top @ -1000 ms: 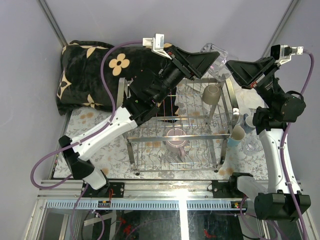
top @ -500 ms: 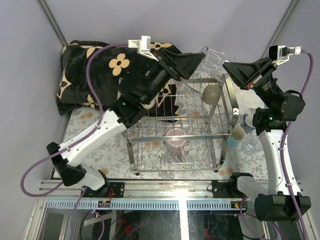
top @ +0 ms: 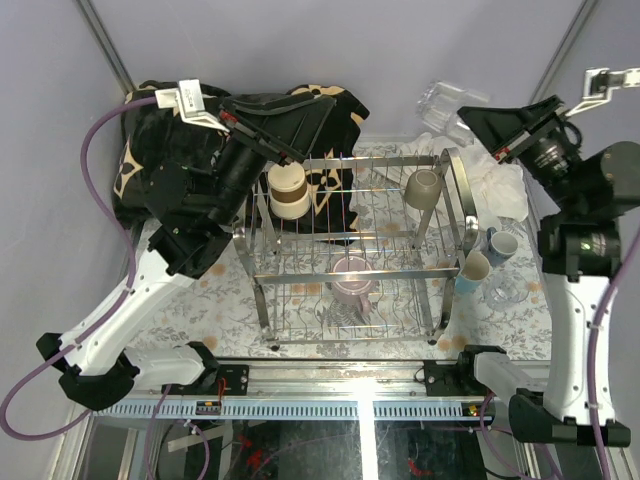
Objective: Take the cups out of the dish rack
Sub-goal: Place the cup at the center of the board.
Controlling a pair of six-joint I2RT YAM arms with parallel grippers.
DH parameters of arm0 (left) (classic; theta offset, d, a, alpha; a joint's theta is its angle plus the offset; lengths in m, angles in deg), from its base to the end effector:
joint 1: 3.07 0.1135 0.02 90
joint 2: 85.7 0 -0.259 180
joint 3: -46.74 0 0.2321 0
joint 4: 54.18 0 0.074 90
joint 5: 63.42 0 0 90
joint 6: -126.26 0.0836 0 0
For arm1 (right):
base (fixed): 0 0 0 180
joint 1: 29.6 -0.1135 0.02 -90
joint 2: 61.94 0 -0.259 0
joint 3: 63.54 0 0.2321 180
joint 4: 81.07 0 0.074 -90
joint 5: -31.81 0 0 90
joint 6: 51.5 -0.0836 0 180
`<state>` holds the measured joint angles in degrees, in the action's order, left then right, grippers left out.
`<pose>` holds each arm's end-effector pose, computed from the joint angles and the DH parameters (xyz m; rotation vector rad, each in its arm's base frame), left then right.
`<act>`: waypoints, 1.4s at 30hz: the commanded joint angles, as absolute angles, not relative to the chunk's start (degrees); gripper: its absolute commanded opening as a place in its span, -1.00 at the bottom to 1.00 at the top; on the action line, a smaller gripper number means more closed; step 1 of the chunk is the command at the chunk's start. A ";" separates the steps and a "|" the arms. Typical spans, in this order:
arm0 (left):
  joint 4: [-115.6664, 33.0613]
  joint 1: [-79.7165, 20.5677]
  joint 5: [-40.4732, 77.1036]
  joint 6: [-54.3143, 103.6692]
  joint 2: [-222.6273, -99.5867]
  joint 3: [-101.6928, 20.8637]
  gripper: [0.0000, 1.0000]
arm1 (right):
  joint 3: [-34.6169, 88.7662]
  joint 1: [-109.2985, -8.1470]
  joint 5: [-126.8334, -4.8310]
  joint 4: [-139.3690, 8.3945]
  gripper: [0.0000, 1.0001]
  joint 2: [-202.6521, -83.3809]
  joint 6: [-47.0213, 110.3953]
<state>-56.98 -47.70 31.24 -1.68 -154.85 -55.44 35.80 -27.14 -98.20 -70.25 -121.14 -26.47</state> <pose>0.1827 -0.1708 0.5741 -0.0215 1.0241 -1.2862 0.1873 0.0458 0.5532 0.0414 1.2933 1.3160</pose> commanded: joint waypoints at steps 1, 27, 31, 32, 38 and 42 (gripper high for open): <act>-55.14 -47.05 30.80 2.59 -153.00 -52.85 0.66 | 48.03 -27.06 -83.42 -43.31 -1.00 -119.55 -2.72; -54.80 -45.62 29.14 7.69 -150.22 -48.21 0.70 | 35.08 -26.11 -28.33 -14.03 -1.00 -122.35 13.28; -55.51 -45.64 28.29 7.14 -150.37 -47.91 0.70 | 30.35 -19.73 -32.34 -16.06 -1.00 -123.09 13.84; -55.76 -45.58 27.88 6.73 -150.65 -48.00 0.70 | 28.89 -18.45 -33.20 -16.90 -1.00 -123.23 13.84; -55.79 -45.54 26.56 5.33 -150.56 -47.47 0.70 | 22.76 -14.37 -35.85 -19.59 -1.00 -124.83 12.47; -55.57 -45.53 26.38 4.99 -150.31 -47.39 0.70 | 21.80 -13.31 -33.93 -20.61 -1.00 -126.08 12.40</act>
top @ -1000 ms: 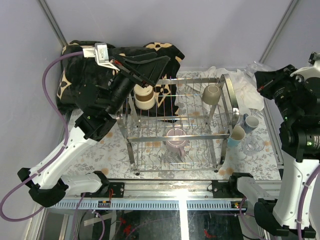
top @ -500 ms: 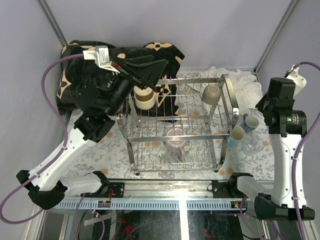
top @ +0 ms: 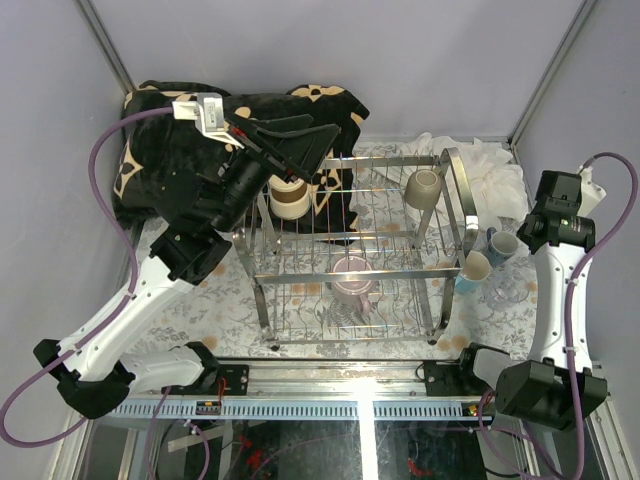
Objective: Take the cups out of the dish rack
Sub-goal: Place the cup at the center of the board.
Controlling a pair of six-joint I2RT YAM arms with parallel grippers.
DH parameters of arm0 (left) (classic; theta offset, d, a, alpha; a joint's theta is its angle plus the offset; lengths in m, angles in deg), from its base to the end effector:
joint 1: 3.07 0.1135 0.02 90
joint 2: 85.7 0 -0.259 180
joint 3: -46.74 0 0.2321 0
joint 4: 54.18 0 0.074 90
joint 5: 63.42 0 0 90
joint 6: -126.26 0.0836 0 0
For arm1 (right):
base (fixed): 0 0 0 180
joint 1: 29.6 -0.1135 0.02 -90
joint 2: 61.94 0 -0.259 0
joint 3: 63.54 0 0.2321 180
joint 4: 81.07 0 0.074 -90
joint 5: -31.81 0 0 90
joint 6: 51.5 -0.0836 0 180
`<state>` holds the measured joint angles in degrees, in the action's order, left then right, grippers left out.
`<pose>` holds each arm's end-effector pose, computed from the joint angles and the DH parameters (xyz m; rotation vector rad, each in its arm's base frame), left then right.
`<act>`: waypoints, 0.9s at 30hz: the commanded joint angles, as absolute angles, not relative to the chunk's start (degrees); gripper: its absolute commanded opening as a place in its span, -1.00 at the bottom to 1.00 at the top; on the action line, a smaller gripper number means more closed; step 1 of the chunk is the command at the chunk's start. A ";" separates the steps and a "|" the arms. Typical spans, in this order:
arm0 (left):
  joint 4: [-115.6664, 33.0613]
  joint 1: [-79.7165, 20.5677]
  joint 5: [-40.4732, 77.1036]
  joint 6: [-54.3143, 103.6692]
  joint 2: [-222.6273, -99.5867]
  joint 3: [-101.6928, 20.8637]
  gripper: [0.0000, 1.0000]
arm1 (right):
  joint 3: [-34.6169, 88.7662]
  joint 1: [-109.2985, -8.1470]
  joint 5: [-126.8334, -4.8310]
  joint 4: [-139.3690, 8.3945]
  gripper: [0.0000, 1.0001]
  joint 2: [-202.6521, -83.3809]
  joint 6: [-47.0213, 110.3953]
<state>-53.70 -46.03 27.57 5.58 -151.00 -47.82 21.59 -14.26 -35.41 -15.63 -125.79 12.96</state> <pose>0.1857 -0.1709 0.5381 0.1052 1.1332 -1.1448 0.2137 -0.0922 0.3250 0.9816 2.0758 -0.3731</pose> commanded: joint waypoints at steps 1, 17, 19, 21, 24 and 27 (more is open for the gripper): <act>-55.48 -45.54 26.26 4.98 -150.26 -47.37 0.70 | 21.67 -13.09 -33.36 -20.83 -1.00 -126.31 12.40; -55.19 -45.51 25.81 4.21 -151.14 -48.24 0.70 | 17.03 -8.37 -38.55 -26.48 -1.00 -131.75 9.72; -54.85 -45.54 25.59 4.10 -151.56 -48.64 0.70 | 16.45 -8.17 -38.97 -27.31 -1.00 -133.42 9.48; -54.49 -45.58 25.60 4.17 -151.79 -48.96 0.70 | 15.96 -7.90 -38.77 -28.16 -1.00 -134.73 9.33; -54.10 -45.59 25.79 4.41 -152.08 -49.21 0.70 | 15.66 -7.27 -38.42 -29.15 -1.00 -136.24 9.26; -53.75 -45.53 25.87 4.44 -152.49 -49.30 0.70 | 15.49 -6.62 -38.59 -29.97 -1.00 -137.62 9.33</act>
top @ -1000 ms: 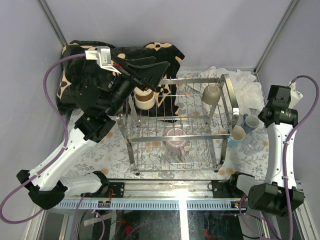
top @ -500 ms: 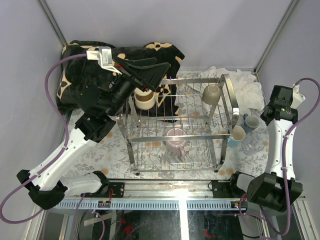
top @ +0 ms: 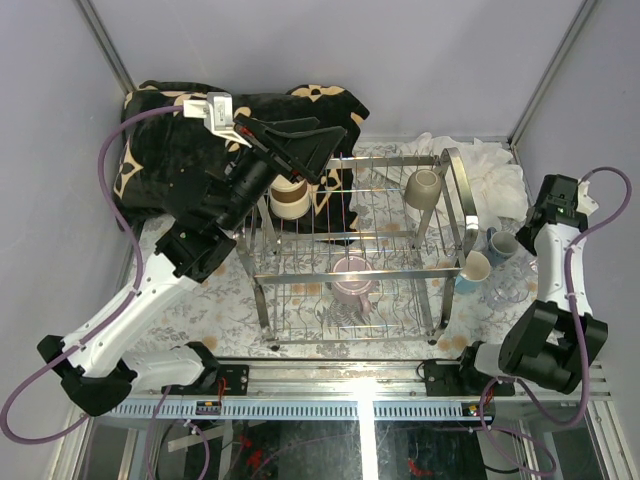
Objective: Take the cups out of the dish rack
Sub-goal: Place the cup at the center of the board.
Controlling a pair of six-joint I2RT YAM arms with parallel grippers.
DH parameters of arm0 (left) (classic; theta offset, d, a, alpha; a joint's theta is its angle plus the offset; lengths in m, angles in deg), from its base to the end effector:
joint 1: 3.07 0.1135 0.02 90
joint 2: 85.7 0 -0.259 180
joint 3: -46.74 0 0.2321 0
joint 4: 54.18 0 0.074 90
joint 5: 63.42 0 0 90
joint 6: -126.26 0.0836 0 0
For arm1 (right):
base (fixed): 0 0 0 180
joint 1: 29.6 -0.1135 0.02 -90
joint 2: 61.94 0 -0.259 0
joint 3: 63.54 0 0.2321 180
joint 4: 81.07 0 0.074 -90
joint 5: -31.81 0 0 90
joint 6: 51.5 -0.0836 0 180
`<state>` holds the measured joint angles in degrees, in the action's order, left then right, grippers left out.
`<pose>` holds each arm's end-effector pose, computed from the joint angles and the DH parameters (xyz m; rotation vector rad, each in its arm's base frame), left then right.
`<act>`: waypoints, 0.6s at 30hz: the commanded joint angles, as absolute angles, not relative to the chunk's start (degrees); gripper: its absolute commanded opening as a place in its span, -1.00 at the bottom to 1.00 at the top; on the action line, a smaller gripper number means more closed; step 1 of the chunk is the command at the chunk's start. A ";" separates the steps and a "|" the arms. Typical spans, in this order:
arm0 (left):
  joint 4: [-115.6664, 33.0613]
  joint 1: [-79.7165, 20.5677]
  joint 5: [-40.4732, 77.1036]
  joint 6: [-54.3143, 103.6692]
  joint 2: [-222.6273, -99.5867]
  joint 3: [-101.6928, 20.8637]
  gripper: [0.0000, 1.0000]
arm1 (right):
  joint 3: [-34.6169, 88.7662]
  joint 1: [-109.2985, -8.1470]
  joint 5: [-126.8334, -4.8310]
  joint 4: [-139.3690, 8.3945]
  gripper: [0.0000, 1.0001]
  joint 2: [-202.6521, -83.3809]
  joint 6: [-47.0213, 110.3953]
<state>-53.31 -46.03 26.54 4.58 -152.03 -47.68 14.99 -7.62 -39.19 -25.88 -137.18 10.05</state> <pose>0.1909 -0.1779 0.5321 0.1156 1.1642 -1.1628 0.2496 -0.1301 0.2568 1.1661 2.1458 -0.3598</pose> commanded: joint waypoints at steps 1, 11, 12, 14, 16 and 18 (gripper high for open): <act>-53.55 -45.53 25.94 4.44 -152.60 -49.31 0.70 | 15.45 -6.43 -39.18 -30.16 -1.00 -138.25 9.28; -53.46 -45.53 25.74 4.31 -153.82 -49.64 0.70 | 15.61 -6.13 -45.72 -30.61 -1.00 -143.81 7.13; -53.49 -45.52 25.66 4.27 -153.80 -49.72 0.70 | 15.76 -6.13 -45.72 -30.55 -1.00 -144.29 6.98; -53.50 -45.58 25.66 4.27 -154.04 -49.81 0.70 | 15.99 -6.13 -45.68 -30.05 -1.00 -145.57 7.00; -53.44 -45.53 25.70 4.26 -154.23 -50.08 0.70 | 15.74 -6.09 -45.02 -30.13 -1.00 -146.24 6.95; -53.34 -45.52 25.70 4.26 -154.61 -50.26 0.70 | 15.11 -6.07 -44.52 -30.49 -1.00 -146.67 7.05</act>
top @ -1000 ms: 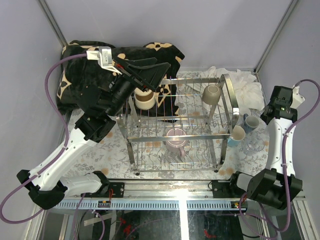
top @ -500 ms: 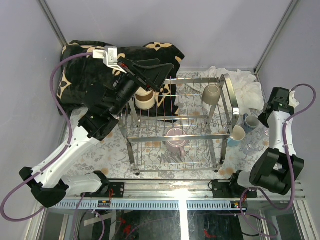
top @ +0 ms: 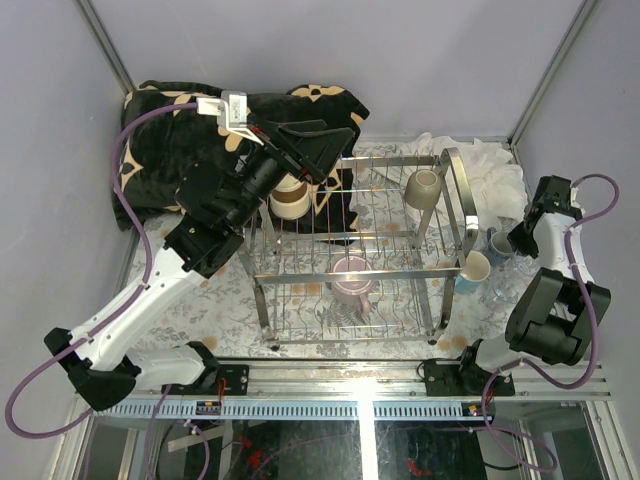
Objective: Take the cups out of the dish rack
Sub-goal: Place the cup at the center of the board.
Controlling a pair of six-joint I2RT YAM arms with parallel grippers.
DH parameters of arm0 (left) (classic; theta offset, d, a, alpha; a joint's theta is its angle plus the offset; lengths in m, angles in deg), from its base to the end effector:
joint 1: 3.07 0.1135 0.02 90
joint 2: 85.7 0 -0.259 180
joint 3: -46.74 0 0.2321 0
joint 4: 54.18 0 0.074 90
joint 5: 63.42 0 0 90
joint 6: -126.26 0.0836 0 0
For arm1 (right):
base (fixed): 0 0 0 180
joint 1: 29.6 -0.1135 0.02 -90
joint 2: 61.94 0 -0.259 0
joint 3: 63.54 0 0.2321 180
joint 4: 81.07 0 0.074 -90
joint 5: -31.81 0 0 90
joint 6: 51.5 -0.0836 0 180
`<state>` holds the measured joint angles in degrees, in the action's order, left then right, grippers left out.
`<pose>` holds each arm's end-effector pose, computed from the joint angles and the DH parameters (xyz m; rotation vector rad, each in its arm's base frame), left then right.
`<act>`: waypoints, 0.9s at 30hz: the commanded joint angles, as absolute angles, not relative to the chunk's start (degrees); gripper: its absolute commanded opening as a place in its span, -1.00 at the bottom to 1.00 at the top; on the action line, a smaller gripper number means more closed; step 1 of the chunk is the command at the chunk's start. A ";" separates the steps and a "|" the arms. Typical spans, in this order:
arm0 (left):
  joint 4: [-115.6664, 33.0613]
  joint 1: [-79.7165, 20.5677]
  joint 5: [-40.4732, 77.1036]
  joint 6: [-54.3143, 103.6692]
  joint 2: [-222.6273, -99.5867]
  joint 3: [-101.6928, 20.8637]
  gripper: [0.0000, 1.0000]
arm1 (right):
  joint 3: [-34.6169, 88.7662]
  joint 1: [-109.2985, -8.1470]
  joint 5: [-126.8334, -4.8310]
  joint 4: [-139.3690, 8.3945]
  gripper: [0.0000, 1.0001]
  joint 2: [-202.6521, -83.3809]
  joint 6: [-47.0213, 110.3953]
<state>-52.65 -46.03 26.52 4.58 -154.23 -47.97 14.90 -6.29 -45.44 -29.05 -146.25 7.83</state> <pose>0.2025 -0.1887 0.5227 0.1206 1.2112 -1.1510 0.2754 -0.1388 0.2157 1.2348 2.2432 -0.2381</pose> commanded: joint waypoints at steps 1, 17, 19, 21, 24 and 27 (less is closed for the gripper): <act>-53.28 -45.54 25.64 4.26 -154.64 -50.25 0.70 | 14.79 -6.05 -44.50 -30.56 -1.00 -146.97 7.03; -53.18 -45.53 25.85 4.44 -154.89 -50.41 0.70 | 12.13 -5.67 -42.76 -30.02 -1.00 -149.18 4.74; -53.18 -45.58 25.89 4.52 -154.90 -50.51 0.70 | 12.04 -5.23 -43.37 -30.39 -1.00 -147.73 4.77; -53.28 -45.54 25.78 4.32 -154.94 -50.55 0.70 | 12.55 -4.68 -43.82 -30.06 -1.00 -147.14 4.53; -53.43 -45.53 25.45 4.12 -154.96 -50.45 0.70 | 13.55 -3.47 -45.13 -29.35 -1.00 -147.54 4.41; -53.39 -45.54 25.61 4.25 -154.80 -50.34 0.70 | 13.46 -2.33 -46.32 -29.50 -1.00 -147.44 4.17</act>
<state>-52.41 -46.03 26.48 4.55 -155.06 -48.27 13.79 -3.62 -44.48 -30.38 -147.43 5.66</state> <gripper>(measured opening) 0.848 0.039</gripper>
